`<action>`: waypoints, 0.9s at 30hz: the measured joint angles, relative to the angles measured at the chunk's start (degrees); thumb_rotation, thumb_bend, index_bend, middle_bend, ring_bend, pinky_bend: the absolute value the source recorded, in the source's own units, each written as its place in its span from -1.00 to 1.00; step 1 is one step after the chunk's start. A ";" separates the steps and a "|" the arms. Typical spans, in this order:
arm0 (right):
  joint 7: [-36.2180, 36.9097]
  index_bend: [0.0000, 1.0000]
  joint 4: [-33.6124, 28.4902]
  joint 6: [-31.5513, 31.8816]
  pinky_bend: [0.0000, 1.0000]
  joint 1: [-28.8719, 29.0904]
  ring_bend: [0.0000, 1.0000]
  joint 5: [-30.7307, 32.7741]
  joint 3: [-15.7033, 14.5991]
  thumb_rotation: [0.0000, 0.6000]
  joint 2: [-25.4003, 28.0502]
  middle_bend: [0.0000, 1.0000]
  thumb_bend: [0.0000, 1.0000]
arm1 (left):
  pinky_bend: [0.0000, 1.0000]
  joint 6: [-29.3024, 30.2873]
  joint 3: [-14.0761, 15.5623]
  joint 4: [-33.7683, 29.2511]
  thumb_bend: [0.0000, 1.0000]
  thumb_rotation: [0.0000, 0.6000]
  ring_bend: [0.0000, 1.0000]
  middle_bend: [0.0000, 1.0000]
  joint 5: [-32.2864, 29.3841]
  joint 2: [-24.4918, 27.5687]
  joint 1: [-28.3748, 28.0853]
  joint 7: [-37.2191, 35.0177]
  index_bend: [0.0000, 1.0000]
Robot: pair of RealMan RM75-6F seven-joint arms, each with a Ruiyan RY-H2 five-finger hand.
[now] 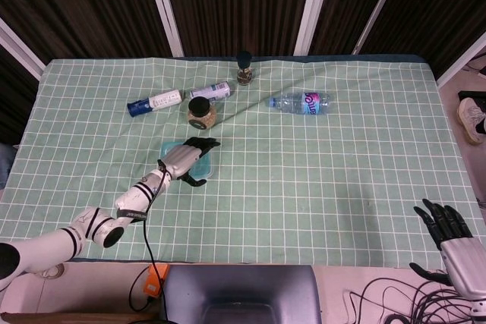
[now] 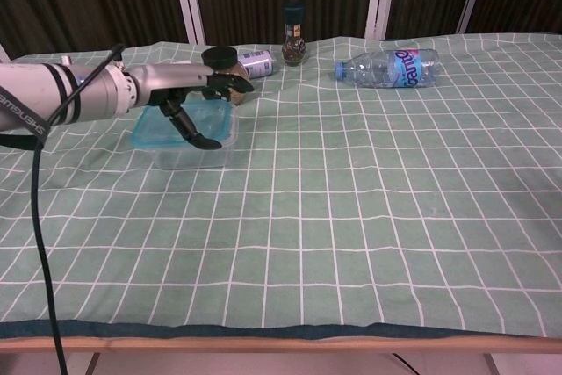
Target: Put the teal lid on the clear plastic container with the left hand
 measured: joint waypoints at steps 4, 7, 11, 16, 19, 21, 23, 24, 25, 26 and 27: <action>-0.21 -1.00 -0.02 0.04 -1.00 0.02 -1.00 -0.59 -0.24 1.00 0.00 -1.00 -0.57 | -1.00 2.37 -0.59 -3.10 -0.50 1.00 -1.00 -1.00 -0.30 1.52 0.49 2.58 -1.00; 0.07 -1.00 0.10 0.66 -1.00 -0.14 -1.00 -0.96 -0.35 1.00 0.06 -1.00 -0.57 | -1.00 3.93 -0.73 -5.14 -0.51 1.00 -1.00 -1.00 -1.07 2.59 1.00 5.82 -1.00; 0.82 -1.00 0.39 1.04 -1.00 -0.23 -1.00 -1.50 -0.55 1.00 0.20 -1.00 -0.57 | -1.00 5.92 -0.24 -8.27 -0.51 1.00 -0.99 -1.00 -3.23 3.76 2.12 11.61 -1.00; 1.02 -1.00 0.52 1.29 -1.00 -0.26 -1.00 -2.12 -0.83 1.00 0.27 -1.00 -0.57 | -1.00 8.88 0.35 -10.39 -0.51 1.00 -0.79 -1.00 -6.32 3.66 3.25 18.53 -1.00; 1.23 -1.00 0.60 1.51 -1.00 -0.34 -1.00 -2.19 -0.87 1.00 0.30 -1.00 -0.57 | -1.00 10.31 0.58 -11.32 -0.51 1.00 -0.72 -1.00 -7.59 3.20 3.61 21.75 -1.00; 1.36 -1.00 0.67 1.55 -1.00 -0.34 -1.00 -2.26 -0.90 1.00 0.32 -1.00 -0.57 | -1.00 11.05 0.74 -11.38 -0.52 1.00 -0.66 -1.00 -8.12 2.72 3.69 23.79 -1.00; 1.52 -1.00 0.70 1.54 -1.00 -0.34 -1.00 -2.21 -0.90 1.00 0.35 -1.00 -0.57 | -1.00 11.73 0.98 -11.11 -0.52 1.00 -0.61 -1.00 -8.64 2.00 3.79 25.68 -1.00; 1.66 -1.00 0.73 1.57 -1.00 -0.35 -1.00 -2.16 -0.90 1.00 0.39 -1.00 -0.57 | -1.00 11.94 1.08 -10.89 -0.51 1.00 -0.59 -1.00 -8.92 1.64 3.84 26.34 -1.00; 1.77 -1.00 0.75 1.63 -1.00 -0.36 -1.00 -2.13 -0.88 1.00 0.42 -1.00 -0.57 | -1.00 12.08 1.16 -10.63 -0.51 1.00 -0.58 -1.00 -9.25 1.31 3.88 26.88 -1.00; 1.88 -1.00 0.78 1.70 -1.00 -0.37 -1.00 -2.11 -0.87 1.00 0.44 -1.00 -0.57 | -1.00 12.18 1.22 -10.28 -0.51 1.00 -0.57 -1.00 -9.60 0.99 3.91 27.42 -1.00; 1.99 -1.00 0.82 1.76 -1.00 -0.39 -1.00 -2.10 -0.86 1.00 0.47 -1.00 -0.57 | -1.00 12.23 1.24 -10.09 -0.51 1.00 -0.57 -1.00 -9.78 0.83 3.92 27.73 -1.00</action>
